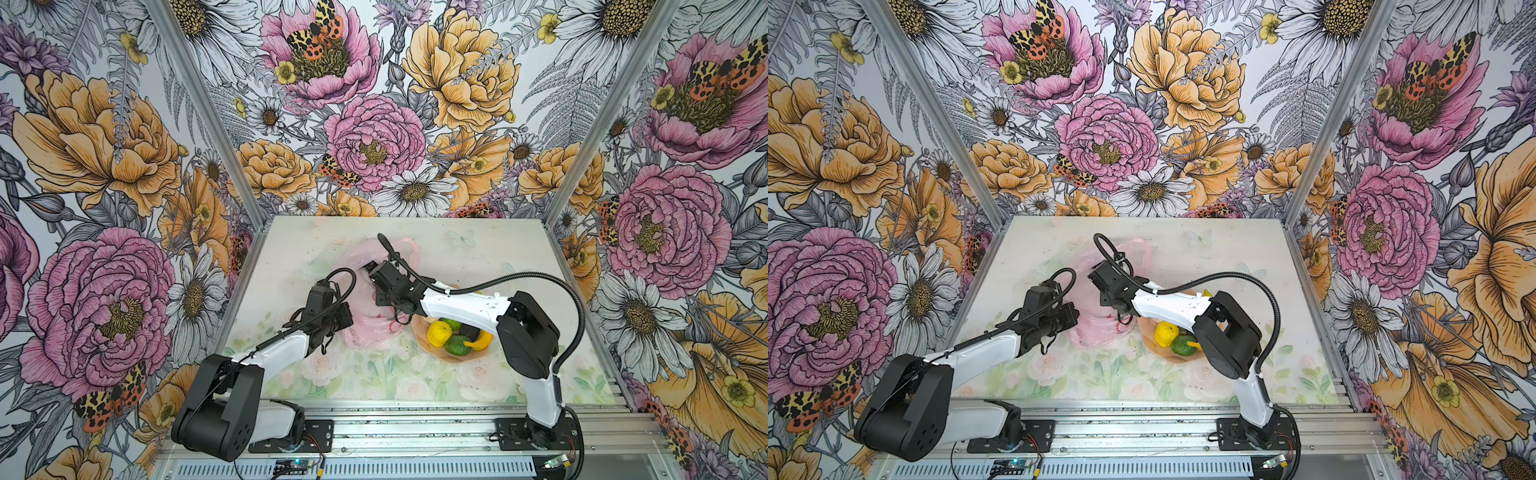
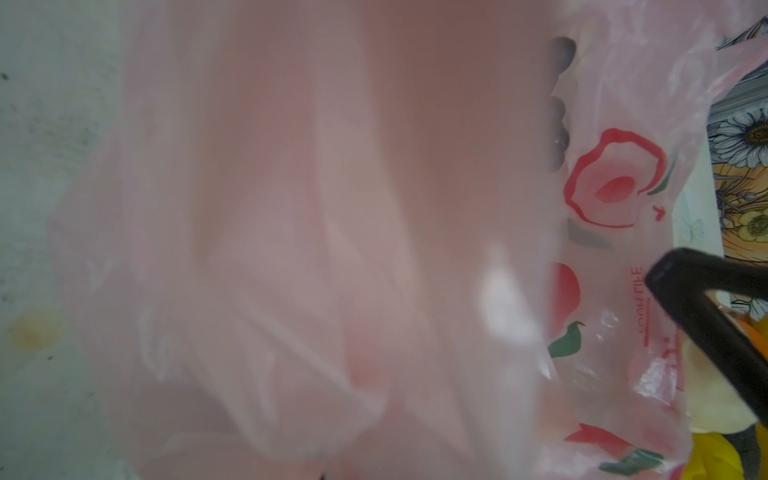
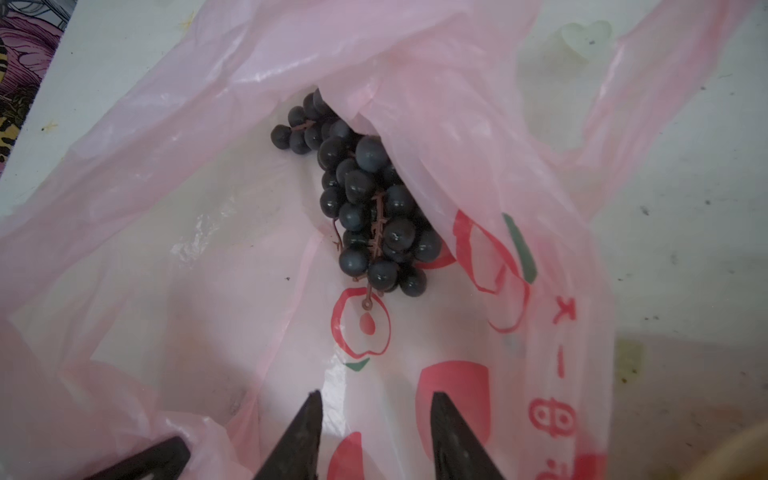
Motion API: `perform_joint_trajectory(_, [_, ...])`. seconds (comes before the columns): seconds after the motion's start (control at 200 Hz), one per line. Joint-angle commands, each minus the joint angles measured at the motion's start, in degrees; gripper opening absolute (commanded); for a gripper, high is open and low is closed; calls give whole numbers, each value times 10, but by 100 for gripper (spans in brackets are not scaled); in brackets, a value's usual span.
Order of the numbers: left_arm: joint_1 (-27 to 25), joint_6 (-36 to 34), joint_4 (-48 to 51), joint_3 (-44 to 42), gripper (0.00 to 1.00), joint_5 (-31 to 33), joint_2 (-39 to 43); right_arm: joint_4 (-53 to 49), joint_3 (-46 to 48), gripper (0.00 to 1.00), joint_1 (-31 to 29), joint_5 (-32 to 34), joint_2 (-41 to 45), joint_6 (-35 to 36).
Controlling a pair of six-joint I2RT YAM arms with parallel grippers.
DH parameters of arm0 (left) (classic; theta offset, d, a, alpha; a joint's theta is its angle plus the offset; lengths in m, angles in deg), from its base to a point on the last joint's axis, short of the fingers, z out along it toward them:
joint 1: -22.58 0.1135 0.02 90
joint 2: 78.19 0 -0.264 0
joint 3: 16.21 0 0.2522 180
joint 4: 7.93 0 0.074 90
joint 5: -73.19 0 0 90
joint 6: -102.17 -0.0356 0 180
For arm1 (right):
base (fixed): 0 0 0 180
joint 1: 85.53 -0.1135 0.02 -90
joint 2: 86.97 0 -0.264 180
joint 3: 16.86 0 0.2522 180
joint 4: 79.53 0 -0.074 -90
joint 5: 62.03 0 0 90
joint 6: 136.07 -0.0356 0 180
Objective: Take the fake fruits out of the plastic bag
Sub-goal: 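Move the right gripper back over the pink bag above the dark grapes, then lower the right gripper into the bag and grasp the grape bunch stem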
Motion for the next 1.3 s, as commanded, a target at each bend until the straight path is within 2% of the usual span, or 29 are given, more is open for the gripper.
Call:
perform_joint_trajectory(0.0, [-5,11,-5,3,0,6,20,22,-52,42,5,5,-41,-17])
perform_joint_trajectory(0.315, [-4,16,-1,-7,0,16,41,20,-118,34,9,7,-125,-54])
perform_joint_trajectory(0.56, [-4,18,-5,-8,0,10,43,19,-111,33,16,26,-142,-77])
perform_joint_trajectory(1.096, [-6,19,-13,-7,0,6,33,19,-109,32,27,23,-170,-98])
perform_joint_trajectory(1.291, [-8,21,-19,-10,0,5,34,19,-138,31,40,26,-189,-100])
